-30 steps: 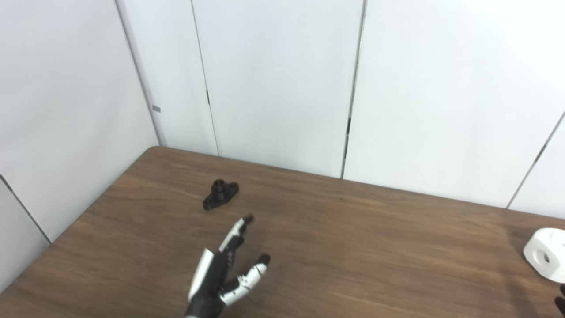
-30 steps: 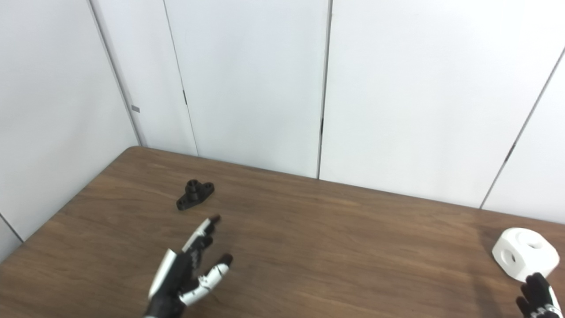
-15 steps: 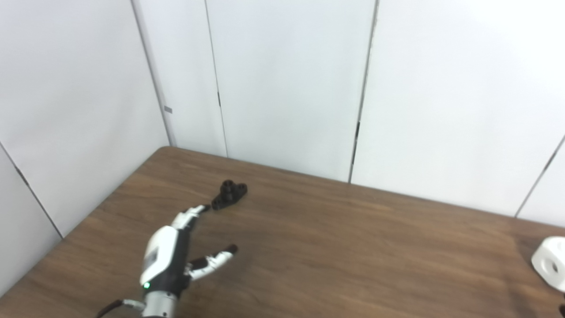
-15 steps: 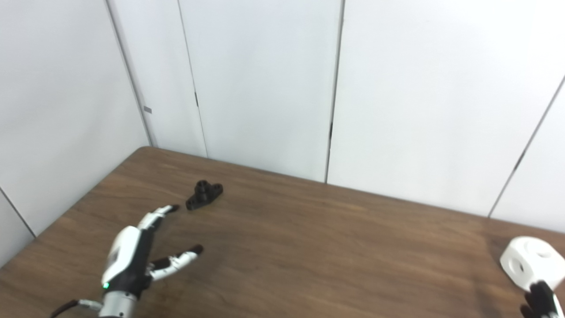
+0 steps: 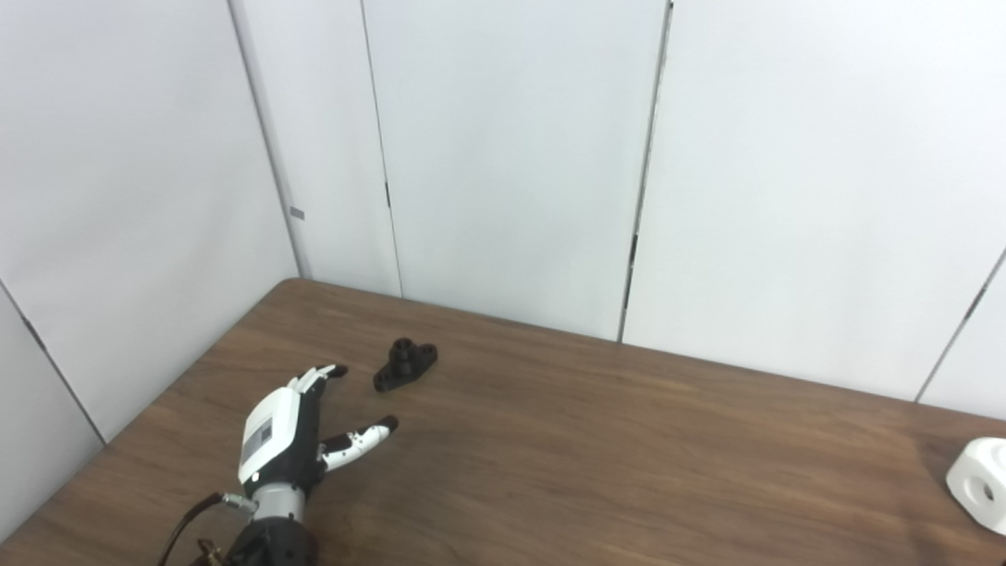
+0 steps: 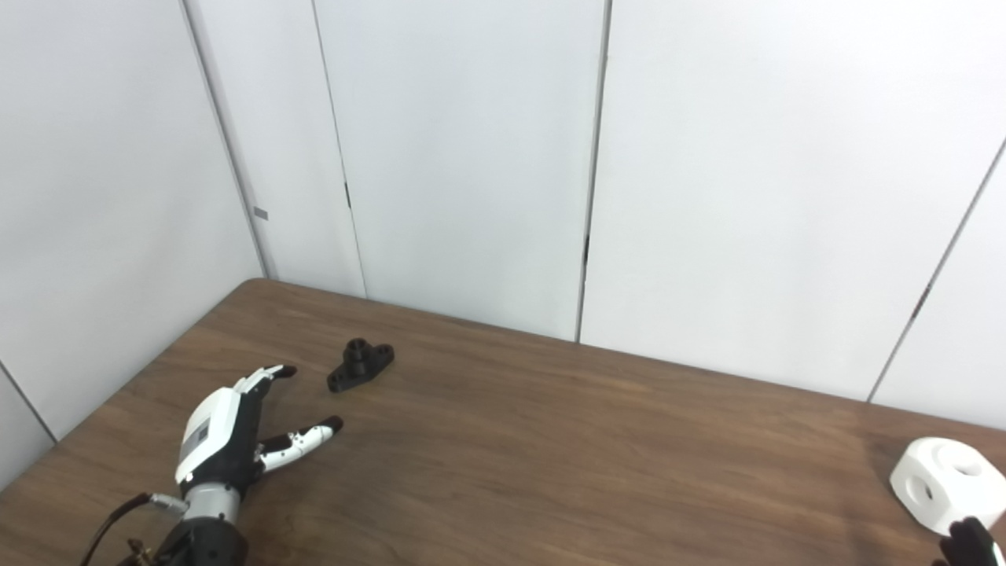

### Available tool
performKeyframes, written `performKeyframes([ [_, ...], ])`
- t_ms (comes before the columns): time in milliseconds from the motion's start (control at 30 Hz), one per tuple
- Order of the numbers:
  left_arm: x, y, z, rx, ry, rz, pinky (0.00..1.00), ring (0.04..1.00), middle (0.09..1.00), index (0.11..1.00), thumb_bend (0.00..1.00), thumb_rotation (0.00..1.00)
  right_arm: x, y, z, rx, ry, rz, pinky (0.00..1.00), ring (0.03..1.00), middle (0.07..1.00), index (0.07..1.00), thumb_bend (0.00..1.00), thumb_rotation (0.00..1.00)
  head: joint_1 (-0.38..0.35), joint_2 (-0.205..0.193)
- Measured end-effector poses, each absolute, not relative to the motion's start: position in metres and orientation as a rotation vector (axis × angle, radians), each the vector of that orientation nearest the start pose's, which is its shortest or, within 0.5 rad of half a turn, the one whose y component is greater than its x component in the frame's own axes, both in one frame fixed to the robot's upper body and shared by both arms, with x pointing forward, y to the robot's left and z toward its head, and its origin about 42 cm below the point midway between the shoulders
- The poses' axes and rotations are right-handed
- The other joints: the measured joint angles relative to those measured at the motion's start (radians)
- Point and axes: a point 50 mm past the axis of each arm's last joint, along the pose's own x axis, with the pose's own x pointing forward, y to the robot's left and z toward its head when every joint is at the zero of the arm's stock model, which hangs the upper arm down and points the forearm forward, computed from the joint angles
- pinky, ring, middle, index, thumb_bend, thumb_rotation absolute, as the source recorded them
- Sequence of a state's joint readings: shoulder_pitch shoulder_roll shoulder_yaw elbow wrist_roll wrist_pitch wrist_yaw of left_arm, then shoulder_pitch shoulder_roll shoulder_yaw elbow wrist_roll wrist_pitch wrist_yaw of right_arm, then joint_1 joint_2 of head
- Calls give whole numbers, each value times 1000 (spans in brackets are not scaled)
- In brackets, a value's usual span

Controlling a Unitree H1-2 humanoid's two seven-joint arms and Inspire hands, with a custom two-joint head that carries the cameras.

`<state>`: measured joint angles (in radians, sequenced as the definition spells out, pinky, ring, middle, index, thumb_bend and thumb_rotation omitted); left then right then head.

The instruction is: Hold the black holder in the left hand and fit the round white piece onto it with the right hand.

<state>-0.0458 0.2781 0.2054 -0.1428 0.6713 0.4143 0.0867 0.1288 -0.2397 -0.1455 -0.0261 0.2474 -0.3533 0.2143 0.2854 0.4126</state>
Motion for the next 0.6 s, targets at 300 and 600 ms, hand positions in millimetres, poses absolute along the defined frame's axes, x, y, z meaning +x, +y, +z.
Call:
performKeyframes([
  [300,320,376,156,890,221,518,922,958,923,815,855,377,233,-325,114,-64,-279,46,1000,1000,1000,990,618,911,-6,9],
  [600,346,371,147,864,243,501,912,952,911,806,830,365,227,-324,114,-75,-252,40,1000,1000,1000,992,660,890,-17,18],
])
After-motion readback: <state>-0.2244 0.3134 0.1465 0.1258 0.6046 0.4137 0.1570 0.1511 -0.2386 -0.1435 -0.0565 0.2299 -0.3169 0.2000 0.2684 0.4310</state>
